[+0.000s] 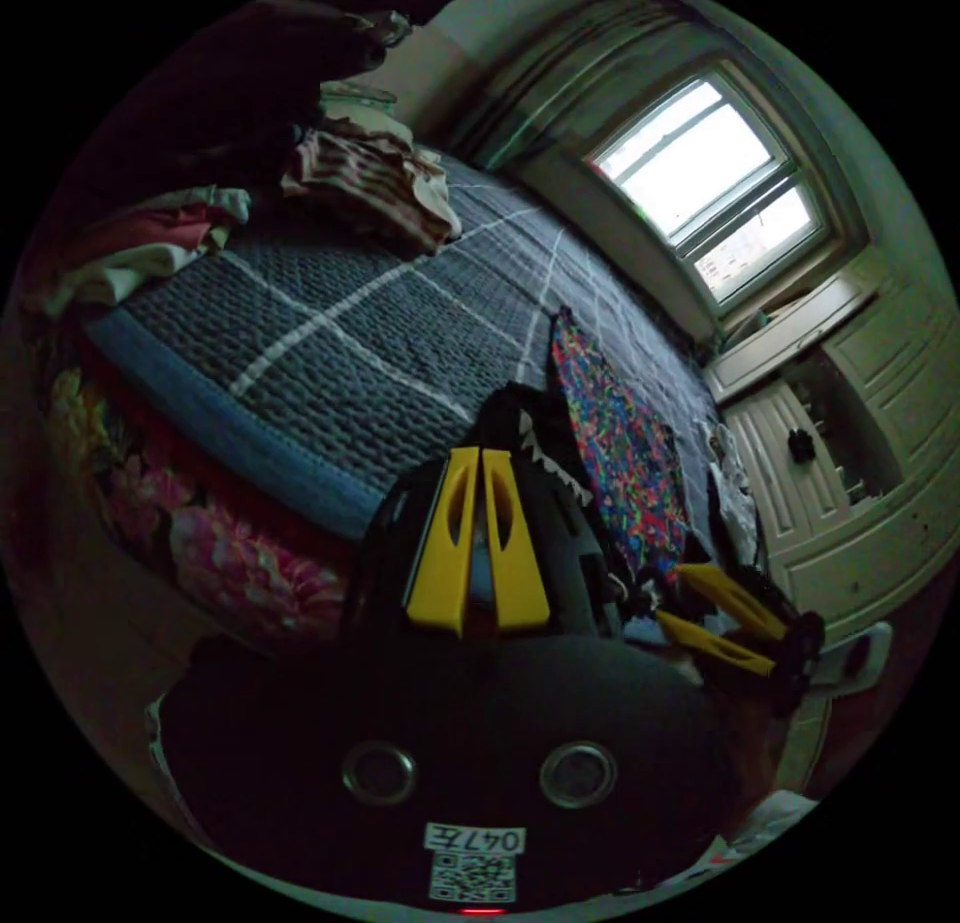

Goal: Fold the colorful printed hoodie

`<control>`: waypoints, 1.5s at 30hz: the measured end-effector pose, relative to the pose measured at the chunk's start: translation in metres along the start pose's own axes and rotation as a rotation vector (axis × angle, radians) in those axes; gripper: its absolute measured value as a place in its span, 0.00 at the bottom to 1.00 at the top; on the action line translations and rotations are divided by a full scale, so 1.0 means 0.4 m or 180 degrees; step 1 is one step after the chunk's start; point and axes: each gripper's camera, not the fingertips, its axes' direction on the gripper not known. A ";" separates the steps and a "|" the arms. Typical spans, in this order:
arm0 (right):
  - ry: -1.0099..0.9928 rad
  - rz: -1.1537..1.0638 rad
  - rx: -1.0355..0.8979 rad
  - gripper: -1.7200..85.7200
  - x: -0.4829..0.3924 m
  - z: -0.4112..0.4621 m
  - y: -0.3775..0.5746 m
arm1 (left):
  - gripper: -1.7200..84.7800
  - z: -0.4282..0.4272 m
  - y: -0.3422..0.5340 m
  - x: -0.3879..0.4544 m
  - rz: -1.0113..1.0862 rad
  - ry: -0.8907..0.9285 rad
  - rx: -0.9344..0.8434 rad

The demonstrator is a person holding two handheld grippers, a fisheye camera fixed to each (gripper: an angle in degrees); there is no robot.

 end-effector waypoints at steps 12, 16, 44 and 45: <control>-0.0186 -0.0510 -0.0382 0.04 0.133 0.386 -0.317 | 0.01 0.028 0.049 -0.029 0.0060 0.0109 -0.0381; -0.0562 -0.0938 -0.0643 0.07 0.145 0.530 -0.387 | 0.01 0.039 0.046 -0.046 -0.0004 0.0274 -0.0482; -0.1222 -0.1384 -0.1057 0.09 0.229 0.775 -0.482 | 0.01 0.148 0.073 0.004 0.0324 0.0722 -0.0952; -0.1192 -0.1360 -0.1085 0.07 0.232 0.780 -0.479 | 0.01 0.149 0.071 0.004 0.0325 0.0722 -0.0953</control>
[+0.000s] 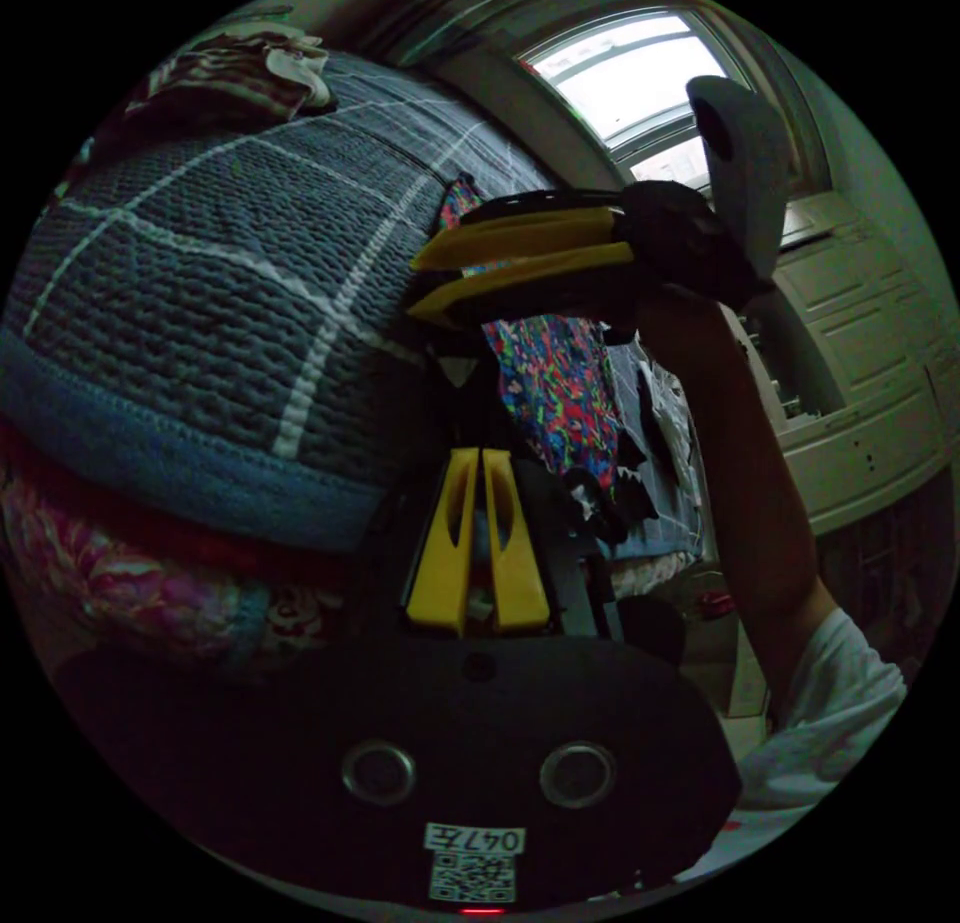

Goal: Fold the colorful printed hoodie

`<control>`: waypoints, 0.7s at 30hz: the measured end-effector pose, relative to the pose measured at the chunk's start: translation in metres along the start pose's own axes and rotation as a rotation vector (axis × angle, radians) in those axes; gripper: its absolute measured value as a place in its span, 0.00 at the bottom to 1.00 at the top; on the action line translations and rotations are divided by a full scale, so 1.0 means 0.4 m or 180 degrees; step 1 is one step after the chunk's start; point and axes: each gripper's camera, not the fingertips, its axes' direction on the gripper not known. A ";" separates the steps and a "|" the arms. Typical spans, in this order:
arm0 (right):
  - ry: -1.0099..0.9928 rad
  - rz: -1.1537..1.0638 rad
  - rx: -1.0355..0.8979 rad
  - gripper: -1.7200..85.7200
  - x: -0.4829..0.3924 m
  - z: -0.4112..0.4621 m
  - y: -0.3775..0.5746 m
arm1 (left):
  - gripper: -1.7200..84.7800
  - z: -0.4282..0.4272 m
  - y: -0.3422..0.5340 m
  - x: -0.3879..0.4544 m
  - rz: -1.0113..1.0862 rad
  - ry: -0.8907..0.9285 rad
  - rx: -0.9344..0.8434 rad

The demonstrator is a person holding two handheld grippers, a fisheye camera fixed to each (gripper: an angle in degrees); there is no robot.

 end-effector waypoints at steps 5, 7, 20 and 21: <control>0.0357 0.0313 0.0183 0.02 0.007 -0.019 0.031 | 0.01 -0.001 -0.015 -0.009 -0.0052 0.0057 0.0010; 0.0593 0.0382 0.0104 0.02 0.009 -0.015 0.040 | 0.01 -0.007 -0.019 -0.011 -0.0057 0.0075 0.0035; 0.0308 0.1201 0.0606 0.02 0.054 0.064 0.039 | 0.01 -0.087 -0.059 -0.098 -0.0622 -0.0027 0.0571; 0.0243 0.1272 0.0709 0.03 0.055 0.064 0.052 | 0.01 -0.088 -0.063 -0.103 -0.0661 -0.0014 0.0581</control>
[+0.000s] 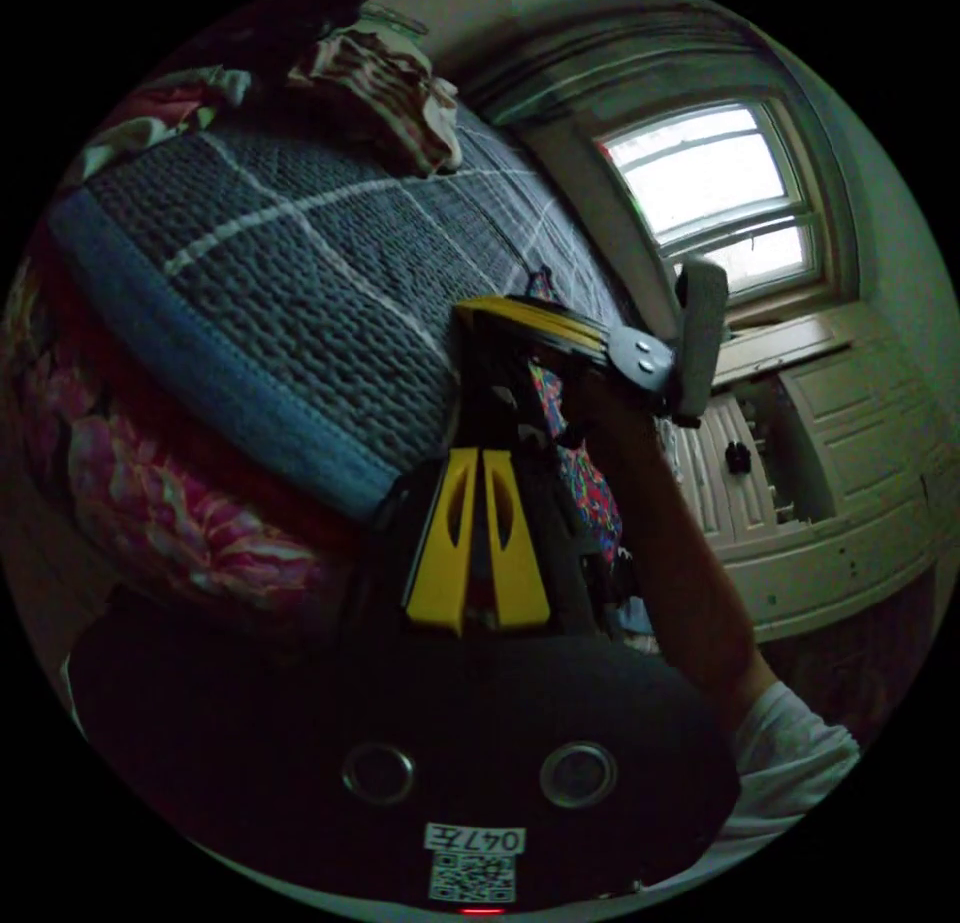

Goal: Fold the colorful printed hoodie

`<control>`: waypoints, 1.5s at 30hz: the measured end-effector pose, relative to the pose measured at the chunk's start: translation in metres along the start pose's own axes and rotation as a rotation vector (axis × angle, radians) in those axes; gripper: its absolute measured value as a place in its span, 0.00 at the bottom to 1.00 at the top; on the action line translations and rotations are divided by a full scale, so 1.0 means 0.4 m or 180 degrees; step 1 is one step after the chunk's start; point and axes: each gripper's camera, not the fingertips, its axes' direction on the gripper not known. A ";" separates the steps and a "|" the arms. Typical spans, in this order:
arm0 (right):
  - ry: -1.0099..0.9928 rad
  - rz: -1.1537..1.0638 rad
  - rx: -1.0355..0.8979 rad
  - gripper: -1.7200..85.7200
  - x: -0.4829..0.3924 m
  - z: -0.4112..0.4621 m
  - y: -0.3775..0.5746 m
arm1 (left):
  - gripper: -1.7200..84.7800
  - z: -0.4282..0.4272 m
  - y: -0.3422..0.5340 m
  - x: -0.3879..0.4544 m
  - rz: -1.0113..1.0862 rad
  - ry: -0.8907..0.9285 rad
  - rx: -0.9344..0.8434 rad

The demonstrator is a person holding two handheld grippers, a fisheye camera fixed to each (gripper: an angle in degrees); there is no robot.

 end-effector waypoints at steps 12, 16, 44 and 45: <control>0.0873 0.0050 0.1514 0.03 -0.163 -0.294 0.213 | 0.10 -0.100 -0.103 0.032 0.0409 -0.0200 0.0699; 0.0892 0.0091 0.1369 0.04 -0.294 -0.289 0.314 | 0.08 -0.062 -0.190 0.114 0.1007 -0.0298 0.0178; 0.0831 0.0511 0.0209 0.01 -0.454 -0.193 0.348 | 0.07 0.348 -0.513 0.202 0.1147 -0.0721 -0.0793; 0.0828 0.0625 0.0226 0.01 -0.450 -0.203 0.357 | 0.07 0.352 -0.515 0.205 0.1168 -0.0757 -0.0796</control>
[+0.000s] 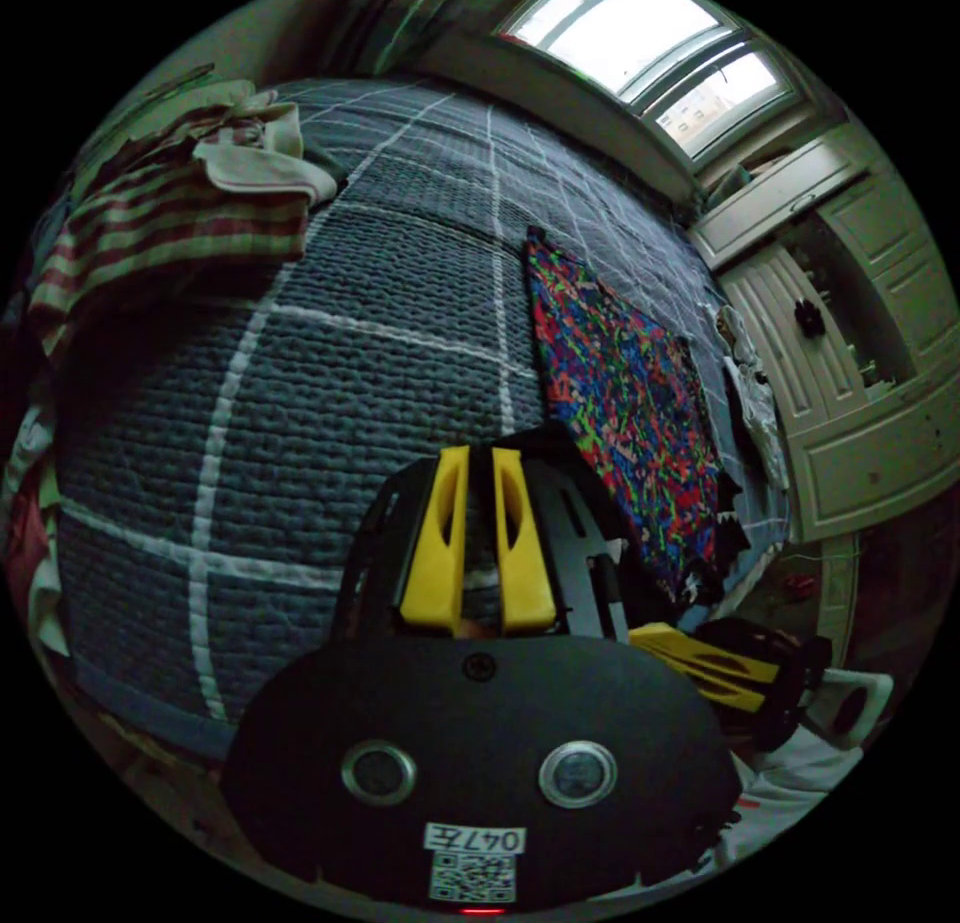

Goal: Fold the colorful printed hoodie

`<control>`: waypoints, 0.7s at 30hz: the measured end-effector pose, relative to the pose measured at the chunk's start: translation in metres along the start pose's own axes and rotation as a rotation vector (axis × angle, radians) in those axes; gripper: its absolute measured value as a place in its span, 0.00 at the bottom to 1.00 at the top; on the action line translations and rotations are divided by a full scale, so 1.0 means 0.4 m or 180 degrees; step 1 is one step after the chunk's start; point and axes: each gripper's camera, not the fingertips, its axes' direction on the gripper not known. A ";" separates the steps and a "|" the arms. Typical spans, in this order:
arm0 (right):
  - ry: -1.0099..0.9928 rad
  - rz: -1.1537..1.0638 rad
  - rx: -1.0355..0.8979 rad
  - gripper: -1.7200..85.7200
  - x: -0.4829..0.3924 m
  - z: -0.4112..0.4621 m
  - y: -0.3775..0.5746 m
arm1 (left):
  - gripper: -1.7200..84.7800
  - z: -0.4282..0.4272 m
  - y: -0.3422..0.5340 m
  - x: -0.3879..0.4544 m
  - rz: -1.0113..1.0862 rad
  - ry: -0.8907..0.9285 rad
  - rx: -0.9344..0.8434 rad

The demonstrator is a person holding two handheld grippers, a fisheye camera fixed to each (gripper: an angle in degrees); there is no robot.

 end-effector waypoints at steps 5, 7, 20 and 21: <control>-0.0200 0.0399 -0.0088 0.01 0.038 -0.026 0.043 | 0.07 0.018 -0.033 0.027 0.0128 -0.0343 -0.0045; -0.0267 0.0521 -0.0041 0.01 0.050 -0.030 0.067 | 0.07 0.025 -0.043 0.029 0.0164 -0.0400 -0.0049; -0.0042 -0.0532 0.0378 0.06 -0.116 -0.030 0.073 | 0.12 0.039 -0.118 -0.062 0.0131 0.0033 -0.0049; 0.0208 -0.0741 0.0344 0.06 -0.147 -0.024 0.067 | 0.12 0.043 -0.123 -0.064 0.0137 0.0050 -0.0066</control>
